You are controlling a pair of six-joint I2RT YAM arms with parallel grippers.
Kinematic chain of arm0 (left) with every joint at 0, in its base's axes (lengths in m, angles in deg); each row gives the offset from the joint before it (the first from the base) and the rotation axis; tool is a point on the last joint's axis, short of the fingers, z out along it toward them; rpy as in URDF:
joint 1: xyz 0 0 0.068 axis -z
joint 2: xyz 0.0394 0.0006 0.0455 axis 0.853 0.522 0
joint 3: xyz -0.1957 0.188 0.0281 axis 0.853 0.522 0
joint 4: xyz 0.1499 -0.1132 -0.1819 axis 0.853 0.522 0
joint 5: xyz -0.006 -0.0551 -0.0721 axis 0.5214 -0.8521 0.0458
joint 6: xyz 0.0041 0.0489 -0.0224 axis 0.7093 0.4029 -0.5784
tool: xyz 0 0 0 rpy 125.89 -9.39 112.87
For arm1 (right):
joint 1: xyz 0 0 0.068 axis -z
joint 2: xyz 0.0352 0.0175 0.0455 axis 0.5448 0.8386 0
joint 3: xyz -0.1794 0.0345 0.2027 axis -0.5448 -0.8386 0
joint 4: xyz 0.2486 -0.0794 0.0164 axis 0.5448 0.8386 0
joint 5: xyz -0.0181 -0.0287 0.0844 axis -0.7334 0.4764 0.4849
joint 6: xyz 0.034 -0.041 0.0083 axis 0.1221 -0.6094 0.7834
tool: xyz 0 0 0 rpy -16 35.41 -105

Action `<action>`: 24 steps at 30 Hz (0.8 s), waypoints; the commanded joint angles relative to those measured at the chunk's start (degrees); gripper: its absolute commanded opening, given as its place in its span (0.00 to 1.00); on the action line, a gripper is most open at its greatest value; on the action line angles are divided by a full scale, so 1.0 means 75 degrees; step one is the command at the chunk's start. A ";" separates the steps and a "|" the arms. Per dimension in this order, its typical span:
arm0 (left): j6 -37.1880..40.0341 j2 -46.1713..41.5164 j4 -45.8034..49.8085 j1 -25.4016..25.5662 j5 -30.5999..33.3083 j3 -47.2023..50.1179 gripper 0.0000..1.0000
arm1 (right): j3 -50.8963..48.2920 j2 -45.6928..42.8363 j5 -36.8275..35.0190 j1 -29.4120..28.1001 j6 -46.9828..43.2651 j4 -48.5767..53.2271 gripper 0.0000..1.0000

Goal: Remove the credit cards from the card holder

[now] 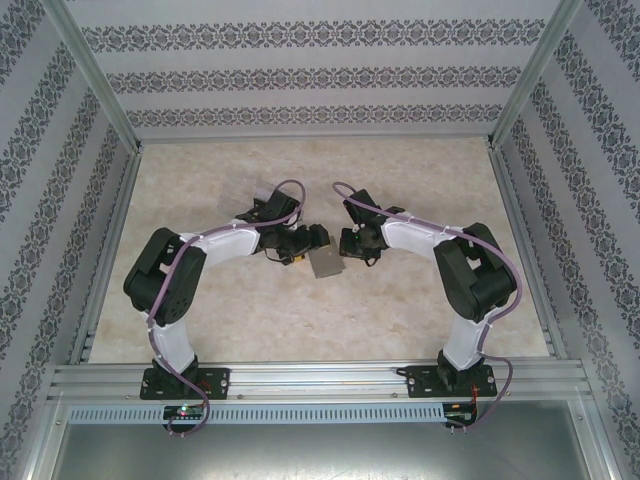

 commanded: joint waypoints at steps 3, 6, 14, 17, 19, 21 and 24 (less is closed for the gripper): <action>0.0403 -0.0760 0.0822 -0.0203 0.0964 -0.0041 0.95 | 0.0324 0.0102 -0.0031 0.0051 0.0010 -0.0127 0.22; 0.0604 -0.1054 0.1098 -0.0318 0.1253 0.0018 0.99 | 0.0288 -0.0120 -0.0345 0.0012 -0.0119 -0.0082 0.08; 0.1135 -0.1798 0.1758 -0.0961 0.1710 0.0273 0.99 | 0.0224 -0.1426 -0.0686 -0.0470 -0.0845 0.0004 0.04; 0.1177 -0.2143 0.1811 -0.1319 0.1502 0.0507 0.99 | 0.0313 -0.1603 -0.0232 -0.0710 -0.0849 -0.0166 0.04; 0.1224 -0.2365 0.1863 -0.1481 0.1414 0.0649 0.99 | 0.0420 -0.1502 -0.0059 -0.0861 -0.0682 -0.0250 0.04; 0.1307 -0.2566 0.1996 -0.1634 0.1339 0.0737 0.99 | 0.0558 -0.1288 -0.0051 -0.1017 -0.0453 -0.0282 0.04; 0.1512 -0.2797 0.2191 -0.1875 0.1074 0.0807 1.00 | 0.0624 -0.1015 -0.0053 -0.1144 -0.0111 -0.0608 0.04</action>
